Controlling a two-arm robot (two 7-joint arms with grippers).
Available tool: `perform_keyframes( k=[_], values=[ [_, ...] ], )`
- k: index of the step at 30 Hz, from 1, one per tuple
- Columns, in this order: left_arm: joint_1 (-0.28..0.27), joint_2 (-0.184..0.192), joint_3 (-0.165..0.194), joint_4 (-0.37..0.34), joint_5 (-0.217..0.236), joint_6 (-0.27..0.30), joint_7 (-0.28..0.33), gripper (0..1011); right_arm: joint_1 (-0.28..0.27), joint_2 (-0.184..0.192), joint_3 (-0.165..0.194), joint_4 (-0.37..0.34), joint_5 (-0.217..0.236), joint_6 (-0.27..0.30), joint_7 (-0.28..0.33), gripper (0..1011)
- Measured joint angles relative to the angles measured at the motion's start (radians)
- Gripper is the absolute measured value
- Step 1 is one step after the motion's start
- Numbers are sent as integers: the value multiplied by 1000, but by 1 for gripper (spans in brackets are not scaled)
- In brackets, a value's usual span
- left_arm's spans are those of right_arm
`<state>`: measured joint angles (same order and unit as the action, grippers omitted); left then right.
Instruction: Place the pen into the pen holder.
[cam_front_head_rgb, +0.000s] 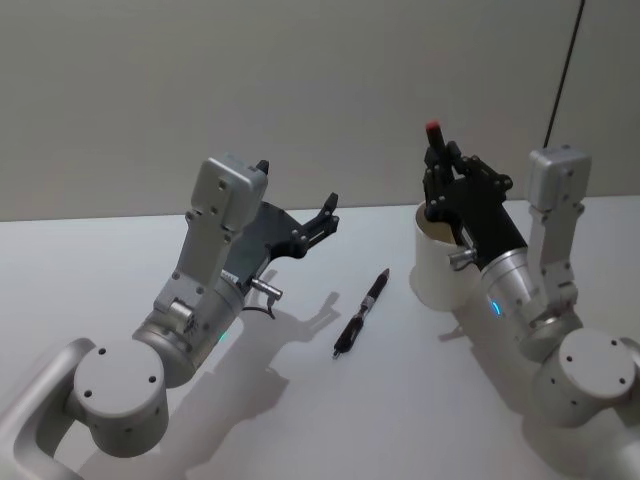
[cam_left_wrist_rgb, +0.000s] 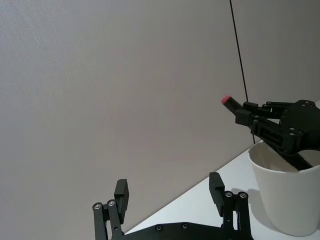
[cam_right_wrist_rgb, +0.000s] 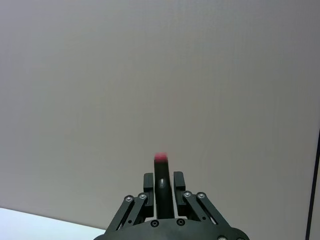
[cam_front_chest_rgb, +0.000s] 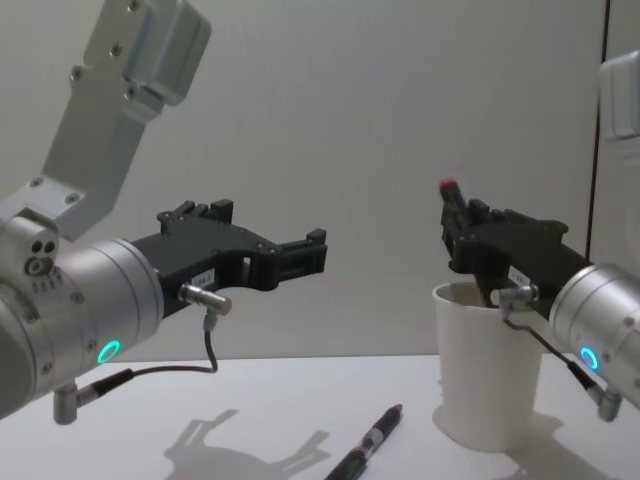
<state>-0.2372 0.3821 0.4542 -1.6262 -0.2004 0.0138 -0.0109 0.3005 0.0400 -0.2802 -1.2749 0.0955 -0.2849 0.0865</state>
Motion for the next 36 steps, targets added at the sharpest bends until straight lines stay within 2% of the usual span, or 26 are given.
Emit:
perform_keyframes(
  k=[11, 17, 19, 23, 28, 32, 36],
  values=[
    [0, 0, 0, 0, 0, 0, 0, 1001, -3, 1, 1, 1, 2, -3, 1, 523],
    [0, 0, 0, 0, 0, 0, 0, 1001, -4, 1, 1, 2, 2, -3, 2, 747],
    [0, 0, 0, 0, 0, 0, 0, 1001, -4, 2, 1, 2, 3, -4, 2, 757],
    [0, 0, 0, 0, 0, 0, 0, 1001, -5, 3, 2, 0, 3, -4, 4, 909],
    [0, 0, 0, 0, 0, 0, 0, 1001, -13, 12, 8, -35, 9, 5, 16, 999],
    [0, 0, 0, 0, 0, 0, 0, 1001, -27, 31, 23, -91, 25, 23, 35, 1002],
    [0, 0, 0, 0, 0, 0, 0, 1001, -46, 69, 52, -167, 57, 48, 60, 1002]
  ],
)
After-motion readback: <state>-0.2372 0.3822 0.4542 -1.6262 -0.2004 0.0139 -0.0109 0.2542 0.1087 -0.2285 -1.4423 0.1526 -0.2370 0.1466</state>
